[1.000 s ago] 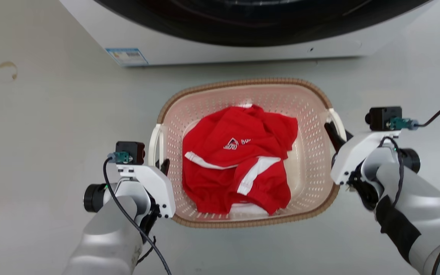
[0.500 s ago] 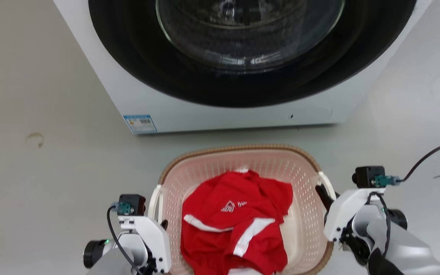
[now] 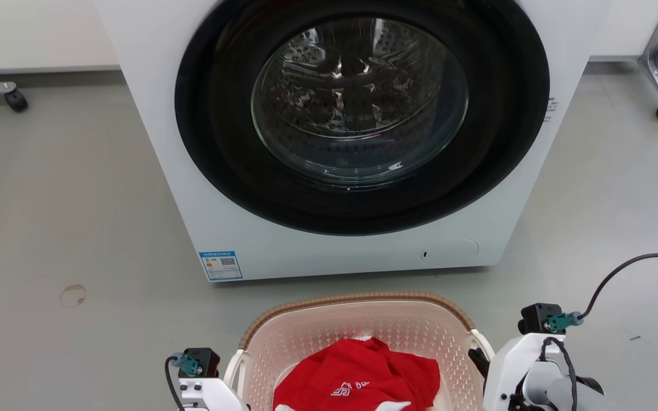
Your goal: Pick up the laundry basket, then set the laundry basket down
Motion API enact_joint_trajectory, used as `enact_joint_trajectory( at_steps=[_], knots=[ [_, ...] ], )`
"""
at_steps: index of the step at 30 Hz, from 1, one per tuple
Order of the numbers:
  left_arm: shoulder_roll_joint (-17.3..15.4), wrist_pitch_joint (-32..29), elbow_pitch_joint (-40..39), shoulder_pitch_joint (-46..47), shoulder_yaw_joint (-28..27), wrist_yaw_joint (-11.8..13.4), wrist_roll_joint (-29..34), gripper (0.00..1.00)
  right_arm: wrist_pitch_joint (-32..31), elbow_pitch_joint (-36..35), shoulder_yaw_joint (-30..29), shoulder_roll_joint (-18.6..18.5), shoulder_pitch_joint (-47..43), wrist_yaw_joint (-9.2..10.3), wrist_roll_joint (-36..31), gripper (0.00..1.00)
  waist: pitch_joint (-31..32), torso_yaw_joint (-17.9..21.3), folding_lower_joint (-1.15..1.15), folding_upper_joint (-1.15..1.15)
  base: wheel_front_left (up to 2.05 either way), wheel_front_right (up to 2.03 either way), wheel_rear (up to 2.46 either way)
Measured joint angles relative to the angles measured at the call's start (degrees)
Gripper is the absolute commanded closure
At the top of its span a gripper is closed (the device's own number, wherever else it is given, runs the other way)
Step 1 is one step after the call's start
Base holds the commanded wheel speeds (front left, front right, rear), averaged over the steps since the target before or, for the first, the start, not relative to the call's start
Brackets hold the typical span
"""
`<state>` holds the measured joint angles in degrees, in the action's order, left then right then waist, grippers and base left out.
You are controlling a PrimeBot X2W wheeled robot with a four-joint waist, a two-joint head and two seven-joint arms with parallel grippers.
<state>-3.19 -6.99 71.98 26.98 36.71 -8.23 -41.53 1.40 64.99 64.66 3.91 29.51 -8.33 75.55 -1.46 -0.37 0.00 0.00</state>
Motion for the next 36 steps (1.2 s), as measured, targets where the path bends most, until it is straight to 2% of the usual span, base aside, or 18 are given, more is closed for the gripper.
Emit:
enact_joint_trajectory(
  at_steps=[7,36],
  knots=[
    [0.04,-3.43,-0.19,0.13,0.56,-0.11,-0.93,1.0,-0.98,1.4,0.79,0.3,0.03,-0.32,1.35,1.0,1.79,-1.11,0.0,0.0,0.0,0.0,0.0],
    [-0.41,-3.57,-0.25,1.15,1.98,-0.19,-2.61,1.0,-0.55,2.26,3.42,0.48,0.96,-0.4,3.15,1.0,1.1,-1.08,0.0,0.0,0.0,0.0,0.0]
  ],
)
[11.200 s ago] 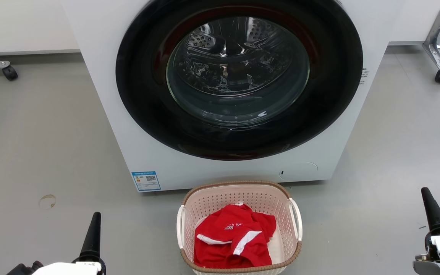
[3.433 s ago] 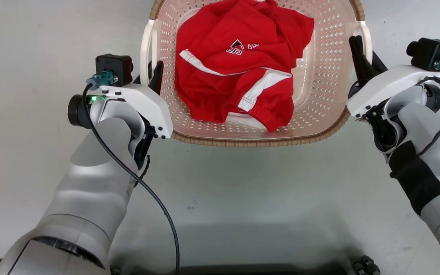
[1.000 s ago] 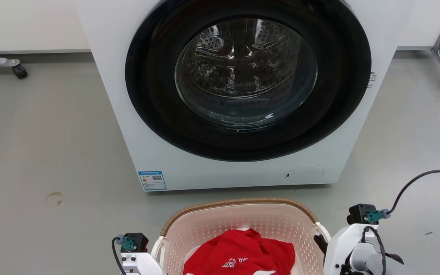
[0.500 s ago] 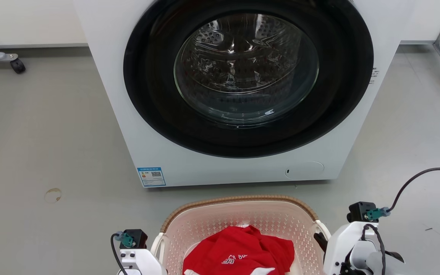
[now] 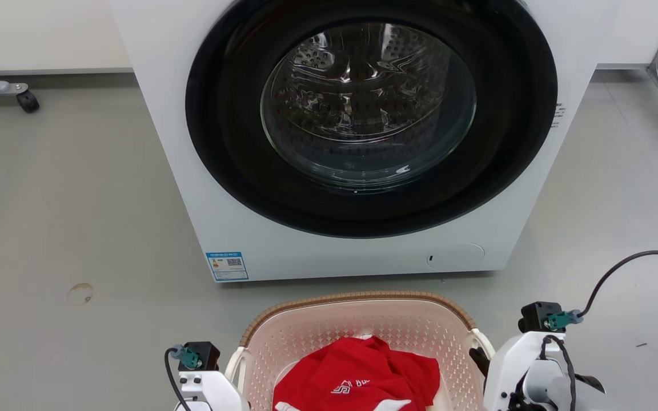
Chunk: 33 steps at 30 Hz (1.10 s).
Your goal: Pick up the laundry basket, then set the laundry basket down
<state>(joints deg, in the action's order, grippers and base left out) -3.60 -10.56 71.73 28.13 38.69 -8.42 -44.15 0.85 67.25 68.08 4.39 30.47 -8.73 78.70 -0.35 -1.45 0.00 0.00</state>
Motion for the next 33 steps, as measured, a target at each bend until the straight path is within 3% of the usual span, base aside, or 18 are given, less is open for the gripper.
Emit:
enact_joint_trajectory(
  at_steps=[33],
  knots=[
    [-0.08,0.58,-0.01,0.25,1.59,0.0,-1.33,1.0,0.34,0.56,2.22,0.03,1.03,0.0,1.97,1.0,-0.87,-0.42,0.0,0.0,0.0,0.0,0.0]
  ],
)
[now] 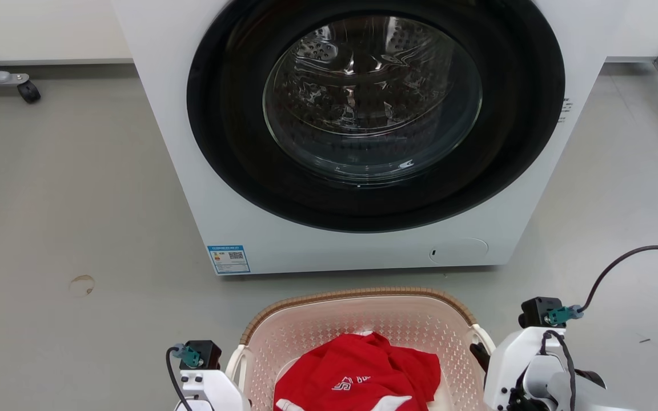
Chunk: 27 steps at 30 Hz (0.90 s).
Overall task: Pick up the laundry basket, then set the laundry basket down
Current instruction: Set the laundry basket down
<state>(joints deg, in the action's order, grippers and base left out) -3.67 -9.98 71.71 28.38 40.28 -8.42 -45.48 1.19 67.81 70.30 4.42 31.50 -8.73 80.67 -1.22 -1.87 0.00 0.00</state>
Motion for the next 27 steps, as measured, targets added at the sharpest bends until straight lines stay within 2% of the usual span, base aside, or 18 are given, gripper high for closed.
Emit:
enact_joint_trajectory(
  at_steps=[18,27],
  knots=[
    [0.02,0.93,-0.07,0.69,0.59,0.0,-1.45,1.0,0.45,0.37,0.79,0.0,1.26,0.0,0.4,1.0,-1.47,0.02,0.0,0.0,0.0,0.0,0.0],
    [0.02,2.5,-0.19,2.47,1.16,0.0,-1.49,1.0,1.55,0.82,0.91,0.0,3.15,0.0,0.38,1.0,-4.33,0.23,0.0,0.0,0.0,0.0,0.0]
  ],
)
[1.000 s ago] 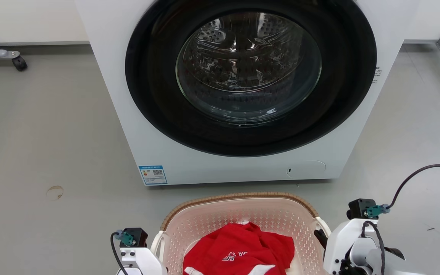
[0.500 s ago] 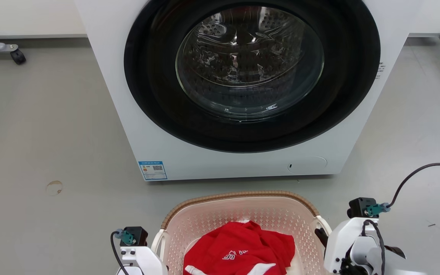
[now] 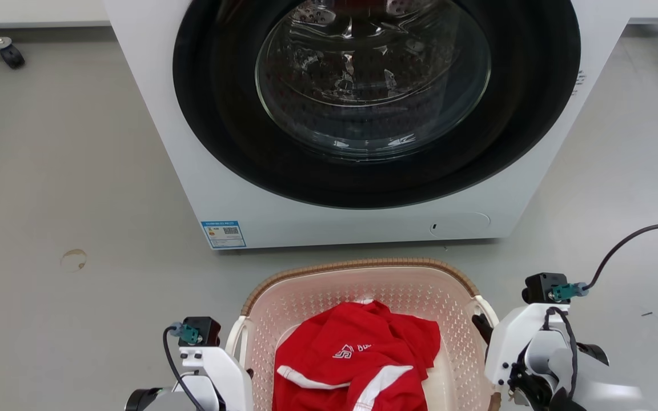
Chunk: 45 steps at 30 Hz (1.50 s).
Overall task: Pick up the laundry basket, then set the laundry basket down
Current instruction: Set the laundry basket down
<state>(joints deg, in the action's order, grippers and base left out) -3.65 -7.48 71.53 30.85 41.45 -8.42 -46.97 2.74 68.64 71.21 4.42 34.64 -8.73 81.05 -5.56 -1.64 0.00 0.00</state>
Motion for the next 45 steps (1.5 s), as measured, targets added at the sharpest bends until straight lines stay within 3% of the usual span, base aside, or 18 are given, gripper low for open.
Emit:
enact_joint_trajectory(
  at_steps=[34,45],
  knots=[
    [2.26,8.84,0.13,13.32,1.14,1.96,0.62,1.0,9.47,-0.93,-0.32,-3.72,11.5,0.0,-2.55,1.0,-21.14,-0.01,0.0,0.0,0.0,0.0,0.0],
    [2.66,14.15,0.18,22.23,1.36,2.12,1.18,1.0,10.33,-6.66,-9.93,-7.92,18.35,0.0,-10.83,1.0,-31.87,-0.39,0.0,0.0,0.0,0.0,0.0]
  ],
)
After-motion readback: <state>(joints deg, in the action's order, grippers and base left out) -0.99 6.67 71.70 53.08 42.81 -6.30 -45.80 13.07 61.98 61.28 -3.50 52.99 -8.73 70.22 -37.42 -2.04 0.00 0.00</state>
